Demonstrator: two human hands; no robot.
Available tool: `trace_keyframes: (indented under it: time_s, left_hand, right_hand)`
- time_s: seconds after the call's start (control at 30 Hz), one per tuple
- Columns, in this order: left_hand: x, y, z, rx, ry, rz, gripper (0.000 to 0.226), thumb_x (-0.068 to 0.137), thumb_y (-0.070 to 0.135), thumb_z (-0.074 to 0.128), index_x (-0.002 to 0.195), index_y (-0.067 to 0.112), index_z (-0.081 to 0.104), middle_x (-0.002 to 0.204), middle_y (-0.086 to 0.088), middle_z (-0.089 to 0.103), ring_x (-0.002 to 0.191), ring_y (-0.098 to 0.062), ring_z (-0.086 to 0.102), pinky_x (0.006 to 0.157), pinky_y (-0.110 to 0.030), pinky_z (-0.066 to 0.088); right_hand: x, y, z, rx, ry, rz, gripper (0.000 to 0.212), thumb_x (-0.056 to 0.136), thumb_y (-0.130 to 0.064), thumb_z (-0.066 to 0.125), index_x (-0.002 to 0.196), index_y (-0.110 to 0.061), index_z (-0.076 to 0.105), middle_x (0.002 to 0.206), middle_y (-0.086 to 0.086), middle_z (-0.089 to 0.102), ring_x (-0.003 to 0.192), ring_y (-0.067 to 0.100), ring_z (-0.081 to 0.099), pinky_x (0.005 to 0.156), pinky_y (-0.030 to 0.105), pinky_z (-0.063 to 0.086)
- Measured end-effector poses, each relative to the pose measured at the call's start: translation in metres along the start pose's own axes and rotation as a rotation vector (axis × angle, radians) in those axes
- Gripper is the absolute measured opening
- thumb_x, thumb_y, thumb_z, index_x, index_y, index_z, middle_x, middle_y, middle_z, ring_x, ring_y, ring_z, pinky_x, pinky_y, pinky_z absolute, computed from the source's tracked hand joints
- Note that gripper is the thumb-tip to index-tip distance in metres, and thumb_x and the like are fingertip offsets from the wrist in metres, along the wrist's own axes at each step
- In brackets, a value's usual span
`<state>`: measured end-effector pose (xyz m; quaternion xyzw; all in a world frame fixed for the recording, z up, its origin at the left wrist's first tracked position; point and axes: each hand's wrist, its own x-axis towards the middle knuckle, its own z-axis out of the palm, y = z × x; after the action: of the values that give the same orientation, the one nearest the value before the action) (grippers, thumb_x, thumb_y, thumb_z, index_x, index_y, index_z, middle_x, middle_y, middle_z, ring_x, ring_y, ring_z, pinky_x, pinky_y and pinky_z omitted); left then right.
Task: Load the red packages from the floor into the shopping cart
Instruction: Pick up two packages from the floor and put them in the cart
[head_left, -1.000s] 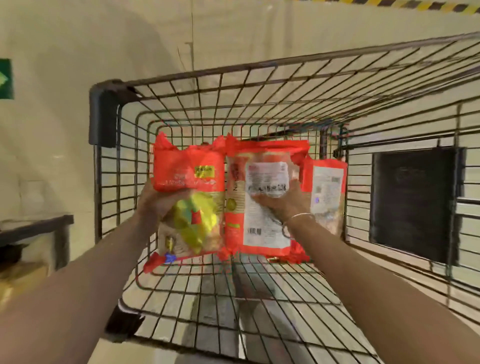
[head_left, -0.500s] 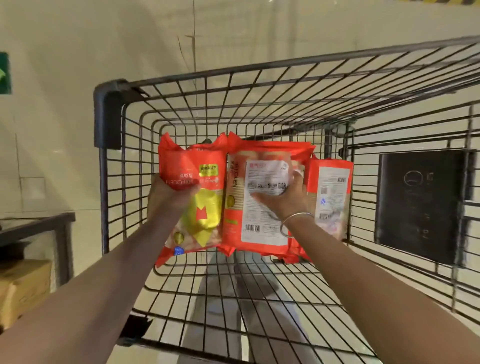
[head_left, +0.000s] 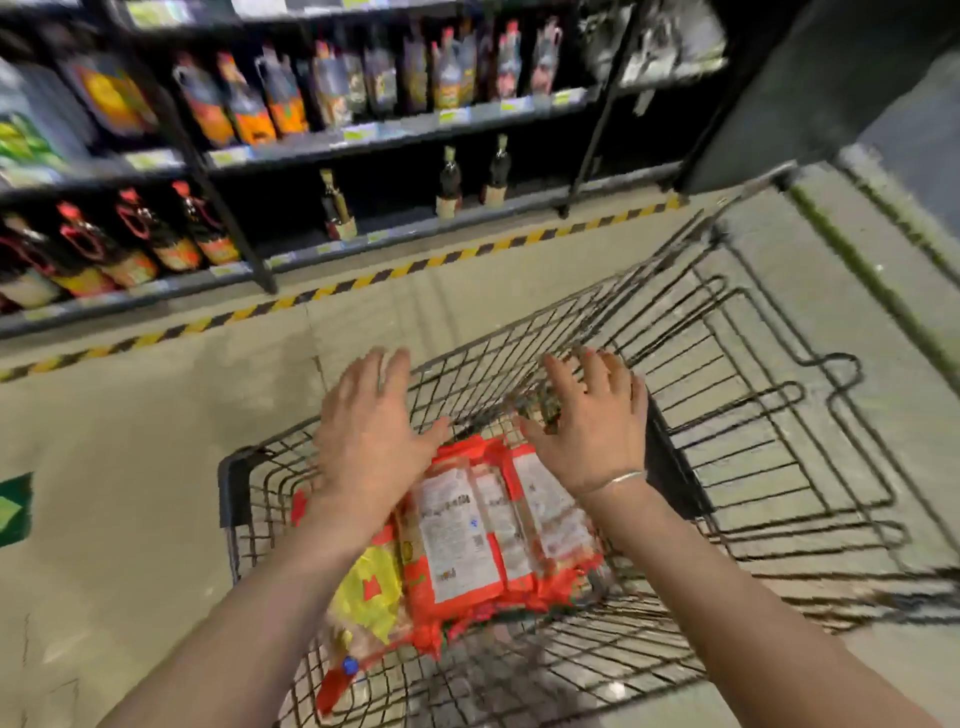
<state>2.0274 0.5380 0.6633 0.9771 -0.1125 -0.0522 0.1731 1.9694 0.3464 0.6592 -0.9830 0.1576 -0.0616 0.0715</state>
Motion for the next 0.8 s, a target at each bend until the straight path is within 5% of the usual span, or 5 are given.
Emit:
trace_keyframes:
  time_s: [0.4,0.8]
  left_hand:
    - [-0.045,0.289,-0.064,0.010,0.037,0.669,0.077,0.087,0.059,0.054,0.150,0.024,0.027,0.154,0.000,0.034,0.142,-0.022,0.030,0.116,-0.040,0.027]
    - [-0.313,0.571,-0.005,-0.172,-0.124,1.311,0.076,0.081,0.051,0.066,0.145,0.019,0.041,0.143,-0.005,0.049,0.132,-0.027,0.044,0.103,-0.040,0.038]
  right_hand:
    - [-0.103,0.176,-0.218,-0.158,0.466,0.365,0.065,0.070,-0.055,0.076,0.125,-0.023,0.062,0.133,0.010,0.059,0.126,0.040,0.050,0.096,0.054,0.044]
    - [-0.417,0.380,-0.322,-0.465,0.688,0.969,0.066,0.061,-0.053,0.082,0.116,-0.020,0.069,0.123,0.012,0.065,0.114,0.041,0.058,0.091,0.050,0.049]
